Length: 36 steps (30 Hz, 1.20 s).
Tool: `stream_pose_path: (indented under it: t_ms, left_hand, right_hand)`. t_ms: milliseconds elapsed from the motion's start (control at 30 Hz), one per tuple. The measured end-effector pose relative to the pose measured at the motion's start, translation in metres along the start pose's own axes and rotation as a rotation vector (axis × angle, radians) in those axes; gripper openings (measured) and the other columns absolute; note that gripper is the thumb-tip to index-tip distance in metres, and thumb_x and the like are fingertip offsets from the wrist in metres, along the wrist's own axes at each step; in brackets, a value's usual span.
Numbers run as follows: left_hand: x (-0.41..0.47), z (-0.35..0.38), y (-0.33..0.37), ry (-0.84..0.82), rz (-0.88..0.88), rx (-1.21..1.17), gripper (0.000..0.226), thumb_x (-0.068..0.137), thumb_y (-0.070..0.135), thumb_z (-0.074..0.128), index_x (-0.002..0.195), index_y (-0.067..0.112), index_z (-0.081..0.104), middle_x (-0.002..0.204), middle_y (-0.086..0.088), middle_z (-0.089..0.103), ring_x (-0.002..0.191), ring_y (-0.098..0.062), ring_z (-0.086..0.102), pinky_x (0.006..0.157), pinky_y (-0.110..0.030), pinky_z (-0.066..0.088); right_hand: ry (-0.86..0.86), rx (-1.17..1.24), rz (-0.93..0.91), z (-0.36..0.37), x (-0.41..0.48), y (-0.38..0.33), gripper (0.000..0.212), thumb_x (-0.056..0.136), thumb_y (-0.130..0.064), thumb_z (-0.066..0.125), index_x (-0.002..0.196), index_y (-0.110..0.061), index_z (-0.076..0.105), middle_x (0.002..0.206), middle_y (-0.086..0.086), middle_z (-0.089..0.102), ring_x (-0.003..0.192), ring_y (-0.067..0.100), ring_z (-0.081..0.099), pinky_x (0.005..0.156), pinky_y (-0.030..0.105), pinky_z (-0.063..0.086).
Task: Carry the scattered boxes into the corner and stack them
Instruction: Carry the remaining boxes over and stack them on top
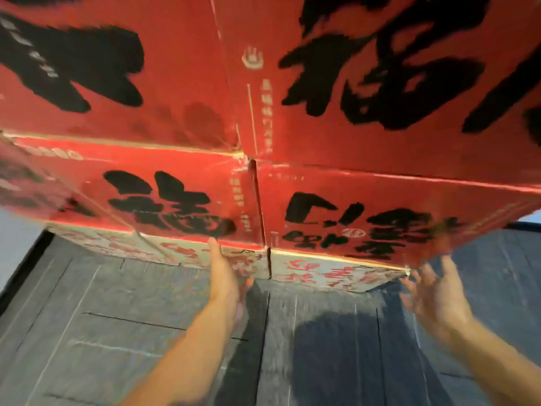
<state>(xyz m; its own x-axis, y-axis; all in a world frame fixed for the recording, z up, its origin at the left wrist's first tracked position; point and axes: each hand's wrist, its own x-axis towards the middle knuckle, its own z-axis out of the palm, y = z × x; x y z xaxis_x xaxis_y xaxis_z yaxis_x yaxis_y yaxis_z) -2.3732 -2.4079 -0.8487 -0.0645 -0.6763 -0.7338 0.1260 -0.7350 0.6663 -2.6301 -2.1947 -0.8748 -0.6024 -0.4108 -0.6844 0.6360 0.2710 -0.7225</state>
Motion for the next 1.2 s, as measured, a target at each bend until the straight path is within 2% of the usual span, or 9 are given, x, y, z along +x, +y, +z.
stream_pose_path:
  t_ms: [67,133,300,467,533,800,967,1067,1200]
  left_hand:
    - [0.029,-0.001,-0.016,-0.024,0.028,-0.045,0.07,0.103,0.073,0.029,0.146,0.024,0.055,0.12,0.002,0.066,0.111,-0.018,0.06,0.107,-0.047,0.047]
    - [0.049,-0.002,-0.029,-0.016,0.056,-0.086,0.069,0.101,0.075,0.028,0.146,0.029,0.054,0.133,-0.001,0.063,0.124,-0.022,0.057,0.113,-0.052,0.044]
    - [0.077,0.0,-0.054,-0.019,0.108,-0.166,0.069,0.099,0.079,0.029,0.149,0.037,0.049,0.135,0.002,0.062,0.128,-0.022,0.056,0.113,-0.06,0.043]
    - [0.086,0.012,-0.054,0.004,0.112,-0.227,0.08,0.094,0.084,0.035,0.157,0.036,0.035,0.141,0.001,0.054,0.124,-0.022,0.053,0.112,-0.064,0.042]
    - [0.091,0.013,-0.054,0.013,0.117,-0.236,0.085,0.089,0.089,0.037,0.157,0.038,0.034,0.151,-0.001,0.05,0.127,-0.023,0.052,0.108,-0.064,0.044]
    - [0.11,-0.002,-0.046,0.039,0.094,-0.219,0.121,0.054,0.104,0.043,0.159,0.044,0.034,0.168,-0.005,0.037,0.152,-0.039,0.038,0.074,-0.043,0.057]
    - [0.119,-0.017,-0.03,0.032,0.125,-0.194,0.117,0.057,0.105,0.037,0.158,0.046,0.034,0.157,0.0,0.05,0.132,-0.031,0.057,0.073,-0.04,0.057]
    - [0.123,-0.025,-0.021,0.03,0.177,-0.205,0.116,0.061,0.101,0.035,0.159,0.04,0.035,0.14,-0.003,0.062,0.087,-0.02,0.063,0.063,-0.036,0.049]
    - [0.129,-0.036,-0.01,0.052,0.195,-0.206,0.115,0.061,0.101,0.033,0.158,0.04,0.036,0.149,-0.004,0.057,0.087,-0.021,0.063,0.067,-0.037,0.052]
  right_hand:
    - [0.034,0.012,-0.066,-0.002,0.027,0.019,0.064,0.099,-0.076,0.024,0.14,-0.035,0.052,0.139,-0.008,0.049,0.101,0.006,0.053,0.076,0.03,0.035]
    - [0.06,0.013,-0.103,-0.006,0.047,0.034,0.057,0.098,-0.075,0.028,0.135,-0.039,0.049,0.137,-0.009,0.051,0.105,0.007,0.052,0.085,0.032,0.036]
    - [0.01,0.011,-0.125,-0.011,0.074,0.054,0.071,0.097,-0.073,0.033,0.151,-0.033,0.054,0.145,-0.004,0.063,0.137,0.02,0.055,0.113,0.043,0.029]
    - [-0.013,0.035,-0.206,-0.001,0.084,0.05,0.055,0.107,-0.053,0.036,0.148,-0.023,0.057,0.138,0.005,0.07,0.129,0.028,0.063,0.099,0.04,0.052]
    - [-0.017,0.055,-0.229,0.002,0.09,0.048,0.05,0.109,-0.041,0.04,0.148,-0.015,0.056,0.139,0.013,0.068,0.128,0.035,0.064,0.089,0.04,0.059]
    - [-0.032,0.056,-0.252,0.023,0.089,0.062,0.047,0.112,-0.029,0.034,0.147,-0.004,0.055,0.14,0.023,0.064,0.13,0.042,0.061,0.088,0.043,0.06]
    - [-0.038,0.035,-0.221,0.044,0.08,0.064,0.045,0.113,-0.026,0.03,0.143,-0.005,0.058,0.138,0.023,0.066,0.13,0.045,0.06,0.091,0.048,0.058]
    - [-0.084,0.023,-0.219,0.058,0.08,0.065,0.043,0.112,-0.027,0.031,0.132,-0.009,0.065,0.13,0.019,0.072,0.121,0.04,0.066,0.084,0.044,0.064]
    - [-0.116,0.021,-0.232,0.072,0.084,0.07,0.046,0.112,-0.028,0.031,0.144,-0.006,0.057,0.133,0.021,0.07,0.127,0.042,0.063,0.094,0.051,0.059]
